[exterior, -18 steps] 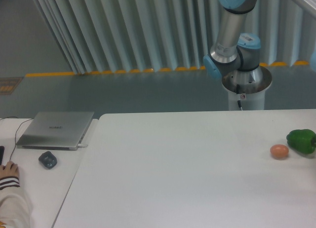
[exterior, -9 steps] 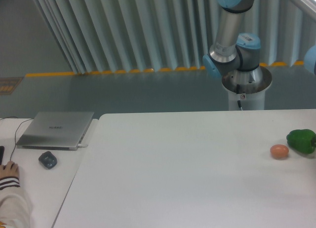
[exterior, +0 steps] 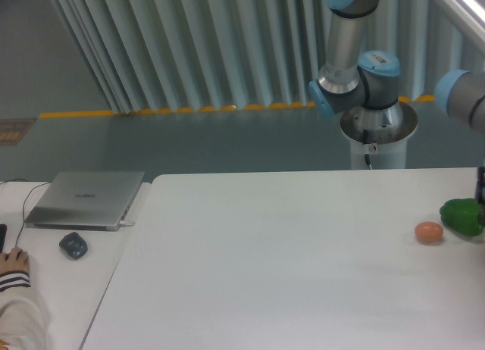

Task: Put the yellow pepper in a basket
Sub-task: 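Bring the empty gripper back down toward the green pepper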

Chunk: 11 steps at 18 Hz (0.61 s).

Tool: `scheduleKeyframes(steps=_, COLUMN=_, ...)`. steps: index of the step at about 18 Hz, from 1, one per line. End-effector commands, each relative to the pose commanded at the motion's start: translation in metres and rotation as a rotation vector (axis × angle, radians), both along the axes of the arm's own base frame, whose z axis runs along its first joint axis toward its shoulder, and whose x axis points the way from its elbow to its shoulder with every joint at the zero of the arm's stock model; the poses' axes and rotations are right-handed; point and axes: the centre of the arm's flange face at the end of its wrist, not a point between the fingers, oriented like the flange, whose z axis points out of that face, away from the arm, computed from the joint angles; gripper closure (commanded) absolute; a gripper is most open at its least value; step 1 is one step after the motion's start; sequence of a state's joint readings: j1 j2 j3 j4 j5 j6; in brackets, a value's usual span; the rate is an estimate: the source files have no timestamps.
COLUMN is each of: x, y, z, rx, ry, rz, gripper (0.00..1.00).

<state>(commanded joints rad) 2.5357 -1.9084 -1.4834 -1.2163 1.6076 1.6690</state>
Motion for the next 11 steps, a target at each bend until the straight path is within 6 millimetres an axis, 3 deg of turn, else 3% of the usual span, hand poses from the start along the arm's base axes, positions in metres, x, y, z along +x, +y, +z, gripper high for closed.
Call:
scheduleKeyframes(steps=2, x=0.006, y=0.001, z=-0.002, rx=-0.016, ry=-0.026, rz=-0.006, gripper=0.0)
scheduleKeyframes(steps=6, x=0.045, y=0.009, z=-0.003, rx=-0.017, ry=-0.084, rz=-0.033, gripper=0.0)
scheduleKeyframes(steps=11, x=0.061, y=0.018, z=-0.006, rx=-0.014, ry=-0.095, rz=-0.003, gripper=0.0)
